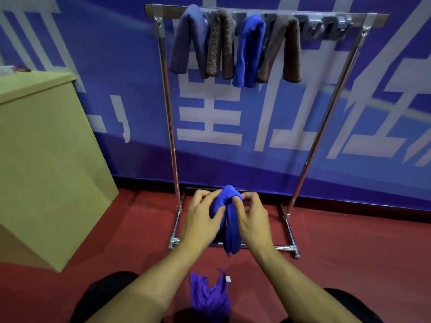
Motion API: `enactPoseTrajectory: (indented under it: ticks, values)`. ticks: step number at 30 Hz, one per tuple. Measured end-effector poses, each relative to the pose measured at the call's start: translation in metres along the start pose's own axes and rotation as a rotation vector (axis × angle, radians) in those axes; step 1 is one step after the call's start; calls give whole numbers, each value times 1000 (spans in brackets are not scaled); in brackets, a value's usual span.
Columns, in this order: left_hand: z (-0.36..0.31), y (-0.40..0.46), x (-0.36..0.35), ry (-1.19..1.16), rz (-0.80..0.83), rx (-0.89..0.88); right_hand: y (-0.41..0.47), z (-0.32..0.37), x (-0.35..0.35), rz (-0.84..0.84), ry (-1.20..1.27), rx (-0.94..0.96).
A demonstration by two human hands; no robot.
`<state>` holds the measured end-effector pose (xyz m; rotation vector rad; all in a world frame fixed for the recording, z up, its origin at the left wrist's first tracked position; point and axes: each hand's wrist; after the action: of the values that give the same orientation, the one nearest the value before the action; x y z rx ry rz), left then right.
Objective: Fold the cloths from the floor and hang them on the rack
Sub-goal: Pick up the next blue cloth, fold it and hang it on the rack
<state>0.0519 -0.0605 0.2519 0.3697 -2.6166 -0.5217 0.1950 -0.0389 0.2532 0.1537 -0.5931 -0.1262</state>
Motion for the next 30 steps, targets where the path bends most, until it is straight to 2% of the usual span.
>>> enactPoseTrajectory:
  ticks: [7, 12, 19, 22, 26, 30]
  values:
    - [-11, 1, -9, 8, -184, -76, -4, 9, 4, -87, 60, 34]
    - [-30, 6, -23, -236, -80, -79, 5, 25, 24, -216, 257, 32]
    - [-99, 45, -24, -497, 87, -13, 24, 46, 91, 24, 448, 187]
    - [-137, 63, -24, -619, 100, -7, 35, 61, 115, 41, 467, 202]
    - [-176, 83, -32, -547, 81, -60, 54, 85, 143, -27, 487, 242]
    - [-203, 115, -42, -527, 28, -102, 80, 111, 178, -155, 349, 320]
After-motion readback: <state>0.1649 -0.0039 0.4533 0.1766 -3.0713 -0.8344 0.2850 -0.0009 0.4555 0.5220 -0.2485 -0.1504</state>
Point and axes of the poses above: each hand's wrist, its own y-axis towards the middle knuckle, its own x-axis out of the back of the hand, z = x × y, and after that the axes turned 13 degrees about -y, right-handed
